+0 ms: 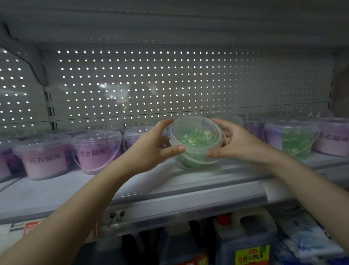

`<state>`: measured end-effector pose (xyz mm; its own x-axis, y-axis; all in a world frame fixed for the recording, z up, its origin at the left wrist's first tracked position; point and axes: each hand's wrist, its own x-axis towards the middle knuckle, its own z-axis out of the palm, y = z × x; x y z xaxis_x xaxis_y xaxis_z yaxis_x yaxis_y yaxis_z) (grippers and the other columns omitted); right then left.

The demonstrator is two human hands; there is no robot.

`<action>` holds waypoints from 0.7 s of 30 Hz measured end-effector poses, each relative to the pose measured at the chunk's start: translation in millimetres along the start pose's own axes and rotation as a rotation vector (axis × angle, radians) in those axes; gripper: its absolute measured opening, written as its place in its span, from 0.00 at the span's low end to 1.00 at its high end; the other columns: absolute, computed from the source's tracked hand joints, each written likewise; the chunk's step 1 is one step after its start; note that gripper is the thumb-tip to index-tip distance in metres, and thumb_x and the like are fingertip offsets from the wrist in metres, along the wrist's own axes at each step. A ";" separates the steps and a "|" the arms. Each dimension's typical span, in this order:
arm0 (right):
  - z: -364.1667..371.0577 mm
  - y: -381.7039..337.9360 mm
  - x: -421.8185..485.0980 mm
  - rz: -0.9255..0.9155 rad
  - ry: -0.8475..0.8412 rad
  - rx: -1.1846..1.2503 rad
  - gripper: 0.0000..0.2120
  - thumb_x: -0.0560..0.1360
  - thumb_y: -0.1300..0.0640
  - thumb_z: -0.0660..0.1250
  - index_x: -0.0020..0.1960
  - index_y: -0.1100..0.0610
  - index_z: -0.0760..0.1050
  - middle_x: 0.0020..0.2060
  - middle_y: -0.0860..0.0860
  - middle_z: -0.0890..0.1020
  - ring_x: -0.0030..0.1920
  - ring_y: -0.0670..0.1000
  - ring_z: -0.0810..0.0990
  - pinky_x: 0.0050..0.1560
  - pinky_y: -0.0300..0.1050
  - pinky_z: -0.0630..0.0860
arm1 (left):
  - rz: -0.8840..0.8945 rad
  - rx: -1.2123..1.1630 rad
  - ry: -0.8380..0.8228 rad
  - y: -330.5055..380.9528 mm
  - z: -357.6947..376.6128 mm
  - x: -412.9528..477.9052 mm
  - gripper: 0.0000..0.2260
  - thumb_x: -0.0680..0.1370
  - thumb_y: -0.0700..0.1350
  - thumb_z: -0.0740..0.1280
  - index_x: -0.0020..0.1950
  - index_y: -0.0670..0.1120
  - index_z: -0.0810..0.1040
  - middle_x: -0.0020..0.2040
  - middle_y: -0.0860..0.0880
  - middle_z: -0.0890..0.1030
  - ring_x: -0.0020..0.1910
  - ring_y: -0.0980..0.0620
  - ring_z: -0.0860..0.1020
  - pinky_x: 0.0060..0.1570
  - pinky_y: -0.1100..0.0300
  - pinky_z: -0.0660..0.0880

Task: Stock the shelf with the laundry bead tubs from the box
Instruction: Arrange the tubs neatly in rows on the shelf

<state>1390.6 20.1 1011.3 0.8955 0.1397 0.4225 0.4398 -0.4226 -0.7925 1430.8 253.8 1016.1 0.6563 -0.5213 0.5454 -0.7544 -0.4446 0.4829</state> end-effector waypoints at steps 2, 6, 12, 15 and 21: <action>0.9 -3.1 1.0 -0.017 0.004 -0.048 0.37 0.62 0.57 0.77 0.68 0.56 0.67 0.56 0.45 0.80 0.53 0.40 0.80 0.56 0.35 0.76 | -0.019 0.045 0.010 -0.6 1.7 4.4 0.29 0.74 0.53 0.68 0.72 0.48 0.63 0.54 0.44 0.81 0.51 0.47 0.80 0.57 0.50 0.75; 2.1 1.2 7.0 0.051 0.089 -0.340 0.26 0.65 0.43 0.74 0.59 0.48 0.73 0.54 0.46 0.80 0.55 0.46 0.80 0.59 0.42 0.75 | -0.035 0.115 -0.043 2.2 5.8 8.5 0.30 0.73 0.51 0.70 0.72 0.45 0.65 0.55 0.48 0.81 0.48 0.52 0.80 0.53 0.59 0.75; 7.9 3.8 3.0 0.084 0.190 -0.637 0.42 0.66 0.43 0.74 0.74 0.55 0.61 0.65 0.55 0.70 0.68 0.53 0.67 0.68 0.45 0.64 | -0.026 0.165 -0.027 4.4 8.1 6.1 0.28 0.74 0.47 0.71 0.71 0.47 0.65 0.56 0.48 0.80 0.44 0.54 0.76 0.49 0.62 0.73; 13.7 -5.5 3.4 0.061 0.240 -0.701 0.44 0.64 0.38 0.73 0.74 0.53 0.60 0.68 0.52 0.68 0.69 0.54 0.66 0.69 0.50 0.65 | -0.032 0.168 -0.013 1.0 3.3 4.4 0.25 0.74 0.48 0.71 0.69 0.48 0.67 0.55 0.50 0.80 0.45 0.53 0.78 0.46 0.63 0.72; 20.9 -23.7 13.7 0.148 0.151 -0.667 0.45 0.64 0.40 0.75 0.74 0.53 0.59 0.71 0.51 0.65 0.69 0.52 0.67 0.66 0.46 0.65 | -0.085 0.179 0.026 -6.3 -11.4 -6.8 0.24 0.75 0.48 0.70 0.69 0.48 0.67 0.57 0.46 0.79 0.49 0.50 0.79 0.53 0.59 0.74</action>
<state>1393.9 50.8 1026.8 0.9023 -0.0672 0.4257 0.1351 -0.8939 -0.4275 1431.1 268.5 1017.1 0.7163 -0.4580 0.5265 -0.6840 -0.6102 0.3997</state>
